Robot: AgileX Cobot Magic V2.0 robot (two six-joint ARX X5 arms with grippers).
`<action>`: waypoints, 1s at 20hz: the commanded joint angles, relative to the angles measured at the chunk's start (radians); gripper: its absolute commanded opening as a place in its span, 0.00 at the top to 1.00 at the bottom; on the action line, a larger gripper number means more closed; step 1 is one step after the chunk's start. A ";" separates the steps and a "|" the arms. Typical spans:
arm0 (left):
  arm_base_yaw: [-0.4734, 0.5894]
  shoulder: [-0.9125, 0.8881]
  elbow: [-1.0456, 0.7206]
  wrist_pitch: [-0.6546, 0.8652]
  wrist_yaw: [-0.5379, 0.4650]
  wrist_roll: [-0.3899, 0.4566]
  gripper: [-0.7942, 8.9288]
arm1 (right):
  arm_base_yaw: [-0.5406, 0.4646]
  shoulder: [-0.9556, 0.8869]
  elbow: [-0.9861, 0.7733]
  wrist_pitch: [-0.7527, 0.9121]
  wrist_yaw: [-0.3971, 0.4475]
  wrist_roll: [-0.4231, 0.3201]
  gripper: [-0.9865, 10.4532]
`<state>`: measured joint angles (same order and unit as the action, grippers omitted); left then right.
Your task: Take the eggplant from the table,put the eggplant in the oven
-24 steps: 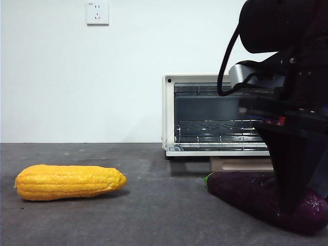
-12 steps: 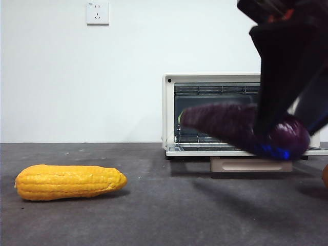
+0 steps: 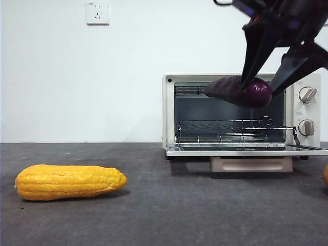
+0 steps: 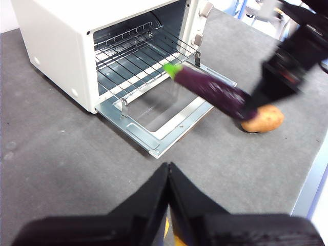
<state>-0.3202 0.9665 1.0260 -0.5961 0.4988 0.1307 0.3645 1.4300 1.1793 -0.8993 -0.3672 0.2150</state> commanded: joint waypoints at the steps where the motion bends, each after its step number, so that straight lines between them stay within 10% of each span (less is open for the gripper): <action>1: -0.007 -0.002 -0.004 0.005 0.003 0.010 0.92 | -0.043 0.081 0.064 0.000 -0.010 -0.017 0.92; 20: -0.035 -0.002 -0.004 -0.009 0.001 0.011 0.92 | -0.228 0.419 0.297 0.317 0.012 0.176 0.92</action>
<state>-0.3531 0.9665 1.0260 -0.6075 0.4992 0.1307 0.1371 1.8317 1.4731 -0.5865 -0.3588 0.3706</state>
